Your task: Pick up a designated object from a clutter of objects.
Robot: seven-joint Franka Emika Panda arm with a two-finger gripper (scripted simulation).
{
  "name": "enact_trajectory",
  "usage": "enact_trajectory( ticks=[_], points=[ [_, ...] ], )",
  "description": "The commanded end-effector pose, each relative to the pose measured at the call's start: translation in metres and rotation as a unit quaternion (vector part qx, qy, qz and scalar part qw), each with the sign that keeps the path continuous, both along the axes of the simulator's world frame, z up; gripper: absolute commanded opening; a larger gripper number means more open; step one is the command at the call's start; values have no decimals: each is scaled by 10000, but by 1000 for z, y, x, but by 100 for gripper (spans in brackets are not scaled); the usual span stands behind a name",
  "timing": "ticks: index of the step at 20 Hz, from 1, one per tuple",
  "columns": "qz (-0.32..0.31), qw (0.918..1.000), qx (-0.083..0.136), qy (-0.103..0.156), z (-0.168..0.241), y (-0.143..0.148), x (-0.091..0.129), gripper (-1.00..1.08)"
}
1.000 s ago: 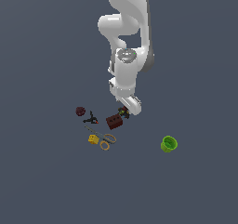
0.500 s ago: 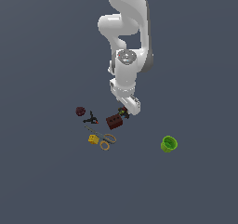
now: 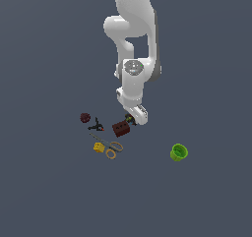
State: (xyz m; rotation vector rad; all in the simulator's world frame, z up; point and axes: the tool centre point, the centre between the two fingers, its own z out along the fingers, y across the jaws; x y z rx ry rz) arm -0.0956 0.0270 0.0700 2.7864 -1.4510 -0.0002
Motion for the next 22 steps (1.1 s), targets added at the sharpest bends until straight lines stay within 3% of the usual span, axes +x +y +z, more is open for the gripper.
enact_trajectory(
  ticks=[1, 8, 9, 22],
  points=[
    [-5, 10000, 0, 0, -10, 0, 0, 100],
    [-9, 10000, 0, -1, -22, 0, 0, 100],
    [-9, 10000, 0, -1, -22, 0, 0, -100],
    [-12, 10000, 1, -17, -18, 0, 1, -100]
  ],
)
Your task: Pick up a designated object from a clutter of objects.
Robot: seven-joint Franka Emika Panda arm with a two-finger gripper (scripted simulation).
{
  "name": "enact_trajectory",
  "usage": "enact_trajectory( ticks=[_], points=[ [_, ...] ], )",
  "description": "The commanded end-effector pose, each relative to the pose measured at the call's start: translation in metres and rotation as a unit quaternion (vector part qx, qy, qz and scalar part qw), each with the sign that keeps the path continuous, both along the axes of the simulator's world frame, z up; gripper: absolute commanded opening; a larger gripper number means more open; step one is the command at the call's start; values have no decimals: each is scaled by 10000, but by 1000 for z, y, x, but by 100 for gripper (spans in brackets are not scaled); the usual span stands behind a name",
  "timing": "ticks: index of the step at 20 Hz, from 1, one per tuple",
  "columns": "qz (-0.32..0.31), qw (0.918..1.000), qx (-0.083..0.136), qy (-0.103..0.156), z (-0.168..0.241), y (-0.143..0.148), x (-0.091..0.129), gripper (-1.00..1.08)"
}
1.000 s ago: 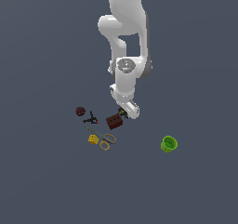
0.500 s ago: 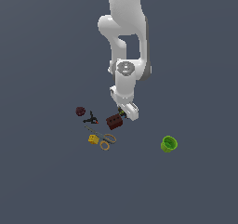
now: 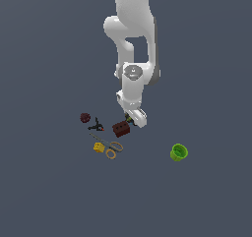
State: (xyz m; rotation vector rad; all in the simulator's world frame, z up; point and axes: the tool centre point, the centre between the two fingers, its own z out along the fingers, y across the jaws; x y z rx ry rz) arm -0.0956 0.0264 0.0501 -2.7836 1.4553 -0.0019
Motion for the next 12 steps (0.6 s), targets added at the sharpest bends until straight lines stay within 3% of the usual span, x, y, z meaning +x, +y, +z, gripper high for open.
enact_trajectory(
  ticks=[1, 12],
  points=[
    [5, 10000, 1, -10, 3, 1, 1, -100],
    [5, 10000, 0, -7, 51, 6, 13, -100]
  ],
)
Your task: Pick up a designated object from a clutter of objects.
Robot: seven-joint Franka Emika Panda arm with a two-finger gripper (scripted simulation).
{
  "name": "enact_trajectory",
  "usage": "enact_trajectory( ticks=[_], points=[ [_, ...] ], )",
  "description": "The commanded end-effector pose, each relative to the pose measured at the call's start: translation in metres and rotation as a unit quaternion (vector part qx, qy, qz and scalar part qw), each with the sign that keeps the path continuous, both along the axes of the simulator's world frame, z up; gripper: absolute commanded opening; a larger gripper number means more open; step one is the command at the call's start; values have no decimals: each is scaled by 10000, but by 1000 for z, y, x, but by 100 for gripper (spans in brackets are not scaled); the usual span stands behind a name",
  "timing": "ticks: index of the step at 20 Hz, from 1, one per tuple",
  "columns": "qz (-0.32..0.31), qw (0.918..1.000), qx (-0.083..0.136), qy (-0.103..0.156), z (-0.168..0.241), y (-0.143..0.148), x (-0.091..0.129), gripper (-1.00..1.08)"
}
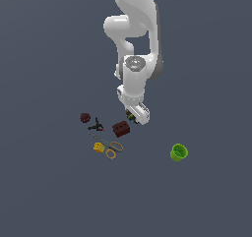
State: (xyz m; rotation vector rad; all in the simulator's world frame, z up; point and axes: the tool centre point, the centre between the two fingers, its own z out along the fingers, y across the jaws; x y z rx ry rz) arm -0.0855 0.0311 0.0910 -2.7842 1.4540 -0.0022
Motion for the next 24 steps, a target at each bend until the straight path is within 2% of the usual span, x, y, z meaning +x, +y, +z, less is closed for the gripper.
enact_trajectory(
  ticks=[1, 24],
  points=[
    [0, 10000, 0, -6, 17, 2, 4, -100],
    [2, 10000, -1, 4, 222, 23, 58, -100]
  ],
)
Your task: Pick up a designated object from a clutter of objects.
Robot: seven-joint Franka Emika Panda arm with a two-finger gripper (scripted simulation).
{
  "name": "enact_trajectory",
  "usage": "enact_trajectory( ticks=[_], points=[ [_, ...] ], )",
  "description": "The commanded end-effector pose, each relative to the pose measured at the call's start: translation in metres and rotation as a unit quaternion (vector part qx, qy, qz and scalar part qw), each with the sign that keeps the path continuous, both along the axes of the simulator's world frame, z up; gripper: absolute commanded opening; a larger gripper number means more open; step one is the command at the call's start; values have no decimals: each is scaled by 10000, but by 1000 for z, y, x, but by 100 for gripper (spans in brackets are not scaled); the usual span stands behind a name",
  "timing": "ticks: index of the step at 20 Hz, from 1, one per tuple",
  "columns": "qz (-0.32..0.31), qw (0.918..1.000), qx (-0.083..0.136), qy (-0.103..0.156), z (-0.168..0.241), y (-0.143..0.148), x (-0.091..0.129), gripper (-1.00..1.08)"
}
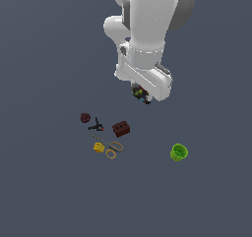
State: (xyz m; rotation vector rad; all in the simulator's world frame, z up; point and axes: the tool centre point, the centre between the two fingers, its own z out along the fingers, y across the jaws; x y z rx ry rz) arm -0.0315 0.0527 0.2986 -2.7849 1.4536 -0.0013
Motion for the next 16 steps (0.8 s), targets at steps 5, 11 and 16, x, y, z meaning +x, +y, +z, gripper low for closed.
enact_trajectory(
  ticks=[5, 11, 16],
  points=[
    [0, 10000, 0, 0, 50, 5, 15, -100],
    [0, 10000, 1, 4, 77, 8, 24, -100],
    [0, 10000, 1, 4, 87, 9, 28, -100]
  ],
)
